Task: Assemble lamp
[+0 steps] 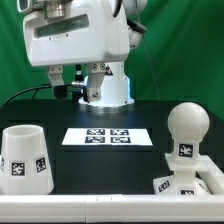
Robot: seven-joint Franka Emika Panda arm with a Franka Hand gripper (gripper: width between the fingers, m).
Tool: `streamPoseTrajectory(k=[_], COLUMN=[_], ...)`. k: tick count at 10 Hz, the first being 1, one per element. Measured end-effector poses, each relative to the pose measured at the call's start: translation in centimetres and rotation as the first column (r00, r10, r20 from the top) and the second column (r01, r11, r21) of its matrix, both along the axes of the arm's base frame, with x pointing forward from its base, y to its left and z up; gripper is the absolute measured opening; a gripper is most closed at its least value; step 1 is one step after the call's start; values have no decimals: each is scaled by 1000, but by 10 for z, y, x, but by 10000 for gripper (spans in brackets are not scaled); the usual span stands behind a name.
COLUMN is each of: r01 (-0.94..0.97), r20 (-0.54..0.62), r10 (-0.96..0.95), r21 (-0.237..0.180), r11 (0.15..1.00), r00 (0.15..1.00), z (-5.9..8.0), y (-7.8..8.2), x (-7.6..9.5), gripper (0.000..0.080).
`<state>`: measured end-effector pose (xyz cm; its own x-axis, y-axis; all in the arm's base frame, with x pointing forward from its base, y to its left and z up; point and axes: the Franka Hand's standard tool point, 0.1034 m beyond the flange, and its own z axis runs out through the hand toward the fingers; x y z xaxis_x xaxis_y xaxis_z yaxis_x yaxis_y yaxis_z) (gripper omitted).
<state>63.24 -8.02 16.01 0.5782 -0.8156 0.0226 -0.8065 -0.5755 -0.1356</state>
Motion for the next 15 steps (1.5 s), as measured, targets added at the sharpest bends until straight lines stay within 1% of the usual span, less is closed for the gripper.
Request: streamPoseTrajectory(k=[1,2,3,4,6,7,9,10,11,12,13,14,15], r01=[-35,-80,-87,-93,-86,-87,-91,-91,-92,-92,-92,-92,-92], r20=[12,36,30,24,29,20,25,24,23,23,23,23,23], r10=[35,82,89,95,89,90,95,95,96,95,95,95,95], r21=[-14,-43,-52,-72,-111,-115,-135,-134,-134,-134,-134,-134,-134], r11=[999,996,995,993,990,990,987,987,987,987,987,987,987], r00=[999,996,996,995,996,996,995,995,995,995,995,995,995], z=[-2,-16,-29,-38,-57,-66,-76,-75,-76,-76,-76,-76,-76], y=[-5,-22,-36,-43,-51,-48,-49,-49,-49,-49,-49,-49,-49], x=[0,-8,-15,-16,-19,-21,-21,-21,-21,-21,-21,-21,-21], gripper=[698,698,698,698,698,698,698,698,603,472,472,281,131])
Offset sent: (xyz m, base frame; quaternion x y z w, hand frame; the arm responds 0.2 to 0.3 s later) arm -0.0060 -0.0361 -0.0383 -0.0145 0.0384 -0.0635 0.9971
